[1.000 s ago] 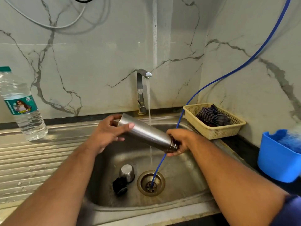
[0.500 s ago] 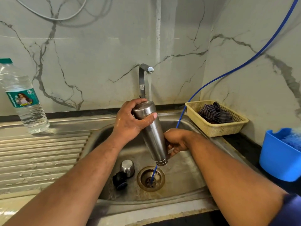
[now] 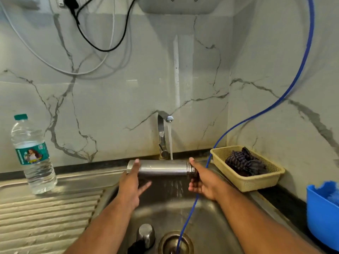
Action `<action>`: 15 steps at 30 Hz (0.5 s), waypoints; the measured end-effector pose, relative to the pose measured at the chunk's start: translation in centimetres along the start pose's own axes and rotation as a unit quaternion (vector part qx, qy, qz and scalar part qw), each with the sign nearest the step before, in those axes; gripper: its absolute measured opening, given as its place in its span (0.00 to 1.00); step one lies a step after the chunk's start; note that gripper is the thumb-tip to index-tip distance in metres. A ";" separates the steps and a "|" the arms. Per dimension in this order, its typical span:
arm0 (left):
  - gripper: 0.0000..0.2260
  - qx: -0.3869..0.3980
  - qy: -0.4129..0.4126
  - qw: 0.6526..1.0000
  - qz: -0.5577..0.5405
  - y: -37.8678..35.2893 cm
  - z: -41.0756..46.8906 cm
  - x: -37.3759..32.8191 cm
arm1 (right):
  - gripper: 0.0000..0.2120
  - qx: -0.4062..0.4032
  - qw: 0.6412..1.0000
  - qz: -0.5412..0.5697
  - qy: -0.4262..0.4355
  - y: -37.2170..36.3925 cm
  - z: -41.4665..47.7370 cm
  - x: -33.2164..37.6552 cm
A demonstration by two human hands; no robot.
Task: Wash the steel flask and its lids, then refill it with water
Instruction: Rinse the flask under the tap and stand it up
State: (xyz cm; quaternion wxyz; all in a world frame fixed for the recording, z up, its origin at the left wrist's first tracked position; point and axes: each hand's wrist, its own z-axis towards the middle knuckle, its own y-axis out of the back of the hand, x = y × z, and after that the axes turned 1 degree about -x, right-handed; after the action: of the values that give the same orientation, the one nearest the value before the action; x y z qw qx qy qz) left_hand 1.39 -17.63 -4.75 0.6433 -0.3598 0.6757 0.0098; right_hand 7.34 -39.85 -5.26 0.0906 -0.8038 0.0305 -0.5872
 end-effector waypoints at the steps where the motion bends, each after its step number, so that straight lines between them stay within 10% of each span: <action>1: 0.25 0.012 0.011 1.000 0.004 0.2 0.3 0.1 | 0.26 -0.017 1.000 -0.004 0.005 -0.1 0.2 -0.2; 6: 0.10 0.078 0.025 0.996 0.033 0.3 0.5 1.0 | 0.21 -0.069 0.997 0.029 0.002 0.2 0.8 -0.6; 15: 0.28 0.092 -0.159 0.966 0.180 -1.6 0.5 1.5 | 0.25 -0.044 0.993 -0.051 -0.102 0.3 1.7 -2.5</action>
State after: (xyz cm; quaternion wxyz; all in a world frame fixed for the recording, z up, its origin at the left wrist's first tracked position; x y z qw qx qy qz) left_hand 2.73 -19.35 -5.42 0.7604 -0.1657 0.6164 0.1204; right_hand 8.17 -39.62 -8.14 0.0275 -0.8630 0.0056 -0.5044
